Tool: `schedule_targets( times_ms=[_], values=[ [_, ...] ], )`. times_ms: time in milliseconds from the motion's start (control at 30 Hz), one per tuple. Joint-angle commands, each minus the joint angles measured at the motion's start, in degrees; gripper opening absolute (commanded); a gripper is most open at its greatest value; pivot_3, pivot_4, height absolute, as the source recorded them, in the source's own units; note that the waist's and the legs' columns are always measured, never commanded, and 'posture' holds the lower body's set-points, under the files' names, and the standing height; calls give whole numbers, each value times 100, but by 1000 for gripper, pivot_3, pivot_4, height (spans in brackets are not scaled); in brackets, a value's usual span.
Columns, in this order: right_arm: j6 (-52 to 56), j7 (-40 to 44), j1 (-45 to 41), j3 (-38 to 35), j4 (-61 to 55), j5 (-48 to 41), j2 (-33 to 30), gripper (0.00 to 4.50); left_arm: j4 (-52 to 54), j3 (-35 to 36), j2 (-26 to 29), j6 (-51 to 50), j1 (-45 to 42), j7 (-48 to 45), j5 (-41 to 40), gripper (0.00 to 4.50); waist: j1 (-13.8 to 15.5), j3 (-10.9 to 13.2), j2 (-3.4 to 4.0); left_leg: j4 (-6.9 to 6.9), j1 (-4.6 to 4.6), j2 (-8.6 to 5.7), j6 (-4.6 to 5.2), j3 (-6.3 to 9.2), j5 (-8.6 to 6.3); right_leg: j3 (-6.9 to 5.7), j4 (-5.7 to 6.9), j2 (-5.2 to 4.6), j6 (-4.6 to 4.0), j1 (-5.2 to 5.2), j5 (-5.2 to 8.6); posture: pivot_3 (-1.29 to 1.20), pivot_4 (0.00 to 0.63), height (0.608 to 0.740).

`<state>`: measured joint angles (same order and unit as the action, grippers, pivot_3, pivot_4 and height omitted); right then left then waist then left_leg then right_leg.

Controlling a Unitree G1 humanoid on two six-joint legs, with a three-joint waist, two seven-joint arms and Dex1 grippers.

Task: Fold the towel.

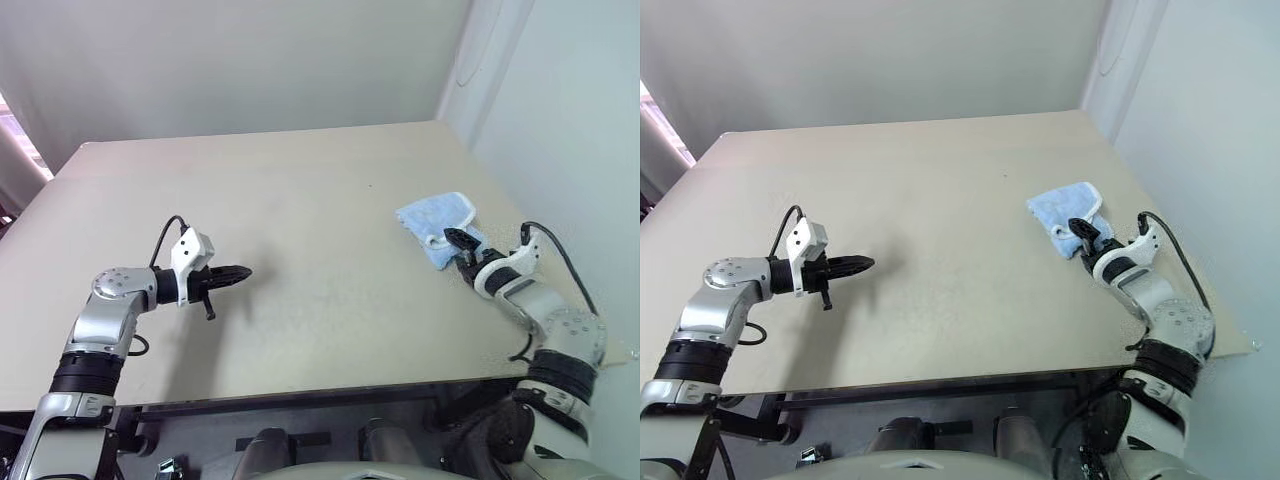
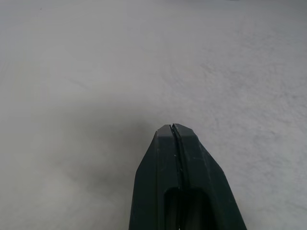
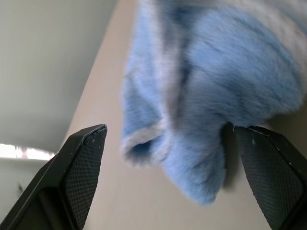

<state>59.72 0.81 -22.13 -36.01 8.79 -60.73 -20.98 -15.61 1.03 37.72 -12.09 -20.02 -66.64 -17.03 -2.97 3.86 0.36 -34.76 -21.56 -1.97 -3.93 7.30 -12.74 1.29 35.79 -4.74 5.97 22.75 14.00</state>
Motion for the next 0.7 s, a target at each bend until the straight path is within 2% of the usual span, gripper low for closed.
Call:
schedule_targets(
  times_ms=[33,133,267,433,567,700],
  values=[
    [27,1163,271,778,-972,277,-695,4421,195,264,124,-169,-43,-73,-275,0,16,0,0,0,0,0,0,0,-1,0,-1,0,0,0,0,0,0,731],
    [-967,2645,888,1472,-1881,998,-1457,4421,417,276,227,-454,54,-270,-489,0,48,1,-1,-1,-4,2,5,-1,-5,-3,-13,0,1,0,1,0,0,731],
    [-2144,3728,1182,2203,-2043,2052,-2060,4421,667,193,306,-695,179,-423,-625,0,40,4,-6,-2,-13,3,15,-10,-16,-5,-48,-3,4,-6,0,0,0,731],
    [-3297,4908,1383,2659,-1621,2743,-2268,4421,1056,249,229,-1033,254,-396,-900,0,71,8,-20,-11,-46,1,16,-8,-16,-6,-62,-4,10,8,-4,0,0,731],
    [-3926,5402,1410,2817,-1409,3095,-2256,4421,1199,249,278,-1050,391,-444,-971,0,98,9,-21,-10,-58,-2,17,-6,-17,-5,-61,-4,13,18,-7,0,0,731],
    [-4177,5736,1453,2728,-1391,3061,-2209,4421,1134,354,329,-975,388,-359,-933,0,98,10,-23,-16,-58,-2,17,-5,-16,-5,-53,-1,13,20,-7,0,0,731]
  ],
)
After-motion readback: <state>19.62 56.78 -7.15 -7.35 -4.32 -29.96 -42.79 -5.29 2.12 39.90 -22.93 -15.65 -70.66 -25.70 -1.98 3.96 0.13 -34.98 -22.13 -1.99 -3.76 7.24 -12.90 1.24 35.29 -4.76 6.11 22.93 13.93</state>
